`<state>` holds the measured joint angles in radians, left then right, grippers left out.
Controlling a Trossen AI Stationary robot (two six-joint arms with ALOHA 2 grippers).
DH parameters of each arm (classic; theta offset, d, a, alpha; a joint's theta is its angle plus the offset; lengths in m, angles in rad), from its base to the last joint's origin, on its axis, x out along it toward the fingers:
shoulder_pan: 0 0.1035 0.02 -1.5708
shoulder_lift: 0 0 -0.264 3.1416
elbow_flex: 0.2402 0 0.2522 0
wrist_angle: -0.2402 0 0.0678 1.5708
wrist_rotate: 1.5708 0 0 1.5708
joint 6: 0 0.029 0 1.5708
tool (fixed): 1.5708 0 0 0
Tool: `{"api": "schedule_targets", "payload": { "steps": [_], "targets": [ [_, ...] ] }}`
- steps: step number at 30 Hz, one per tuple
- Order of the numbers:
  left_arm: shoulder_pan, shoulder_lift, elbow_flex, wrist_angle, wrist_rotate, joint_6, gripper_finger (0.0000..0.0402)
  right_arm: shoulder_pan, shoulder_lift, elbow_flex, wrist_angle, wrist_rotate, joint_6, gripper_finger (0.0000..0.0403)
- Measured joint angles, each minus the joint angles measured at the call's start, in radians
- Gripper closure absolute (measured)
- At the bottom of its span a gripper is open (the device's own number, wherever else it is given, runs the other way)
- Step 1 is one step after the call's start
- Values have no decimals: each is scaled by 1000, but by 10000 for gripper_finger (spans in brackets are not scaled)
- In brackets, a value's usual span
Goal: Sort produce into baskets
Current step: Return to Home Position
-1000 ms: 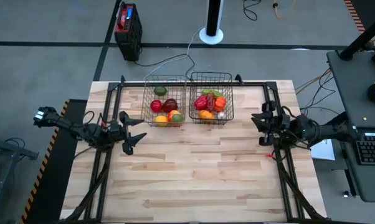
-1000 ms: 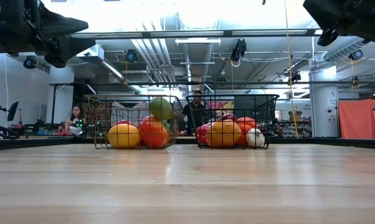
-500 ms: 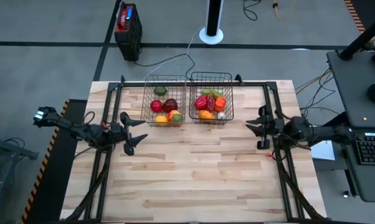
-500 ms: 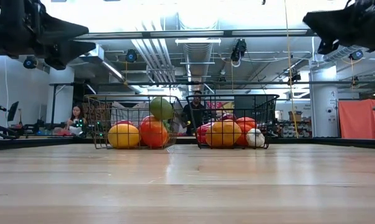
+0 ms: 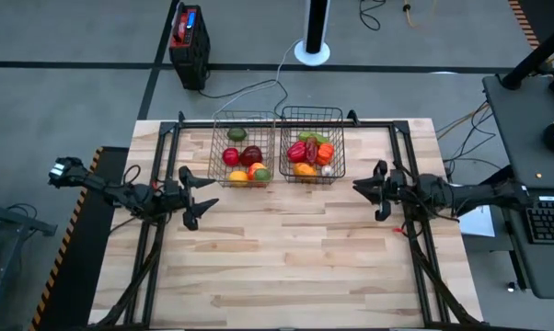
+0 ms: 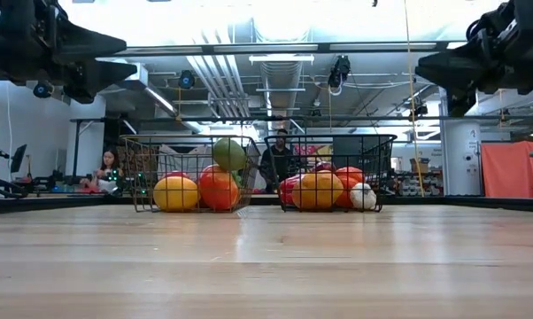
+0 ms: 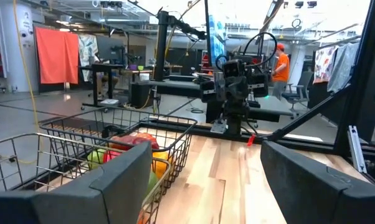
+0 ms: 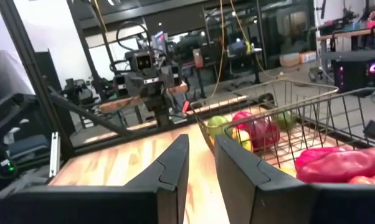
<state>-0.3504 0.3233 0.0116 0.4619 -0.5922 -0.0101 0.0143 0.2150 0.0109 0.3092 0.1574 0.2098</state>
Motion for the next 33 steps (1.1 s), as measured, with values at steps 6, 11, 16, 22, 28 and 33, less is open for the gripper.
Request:
{"api": "schedule_targets", "payload": {
  "steps": [6,11,16,22,28,33],
  "targets": [
    [0,3,0,0,0,0,118,0,35,0,1,0,0,327],
    [0,11,0,0,0,0,118,0,47,0,2,0,-1,326],
    [0,18,0,1,0,0,118,0,48,0,2,0,-1,334],
    [0,27,0,1,0,0,118,0,48,0,2,0,-1,330],
    [0,37,0,0,1,0,118,0,48,0,1,0,-1,321],
    [0,45,0,1,1,0,118,0,48,0,2,0,-1,325]
  ]
}}
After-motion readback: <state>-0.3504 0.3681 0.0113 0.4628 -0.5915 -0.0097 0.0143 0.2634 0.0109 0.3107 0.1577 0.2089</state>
